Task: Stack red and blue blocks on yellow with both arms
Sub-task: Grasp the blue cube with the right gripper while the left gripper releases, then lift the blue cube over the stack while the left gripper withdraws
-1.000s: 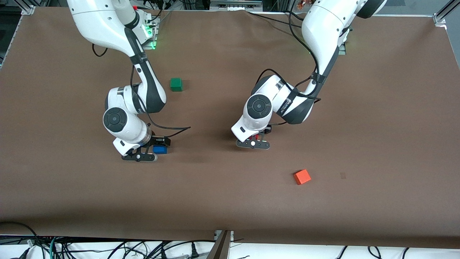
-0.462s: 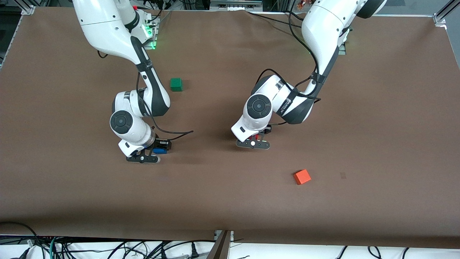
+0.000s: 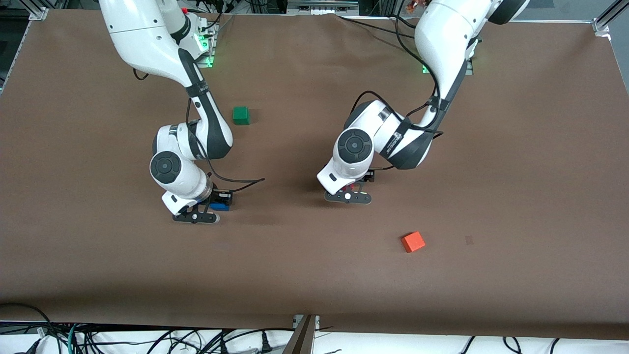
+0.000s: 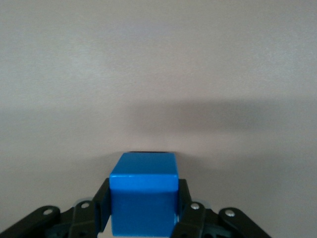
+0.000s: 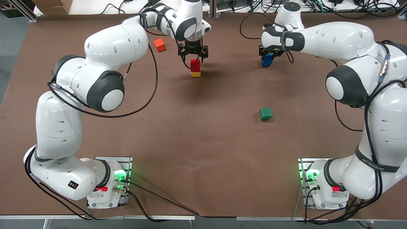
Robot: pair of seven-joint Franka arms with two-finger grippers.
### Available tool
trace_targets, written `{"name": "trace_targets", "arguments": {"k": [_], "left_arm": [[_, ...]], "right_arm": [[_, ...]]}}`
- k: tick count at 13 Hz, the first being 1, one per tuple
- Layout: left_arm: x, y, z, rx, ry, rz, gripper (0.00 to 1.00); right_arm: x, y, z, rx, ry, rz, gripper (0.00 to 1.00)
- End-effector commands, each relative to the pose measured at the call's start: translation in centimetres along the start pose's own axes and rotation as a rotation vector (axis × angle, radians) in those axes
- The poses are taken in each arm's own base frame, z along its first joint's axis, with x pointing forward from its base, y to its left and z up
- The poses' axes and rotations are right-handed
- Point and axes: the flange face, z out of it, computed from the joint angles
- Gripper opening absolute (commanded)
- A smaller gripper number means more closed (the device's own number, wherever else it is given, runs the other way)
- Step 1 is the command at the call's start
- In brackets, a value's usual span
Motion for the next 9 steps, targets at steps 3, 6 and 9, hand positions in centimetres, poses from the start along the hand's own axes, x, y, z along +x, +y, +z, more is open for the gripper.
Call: {"name": "trace_targets", "arguments": {"k": [3,6,9], "left_arm": [[2.9,-12.3,-15.7,0.006,0.074,-0.178,1.00],[2.1,-23.4,-24.9,-0.056,0.188,-0.199,1.00],[0.8,-31.6,-27.6,-0.041,0.174,-0.162,1.00]], "right_arm": [[1.7,-3.7,-8.2,0.101,-0.101,0.020,0.43],[0.8,-10.2,-12.3,0.114,-0.080,0.125,0.43],[-1.7,-19.3,-14.1,0.142,-0.022,0.223,0.44]]}}
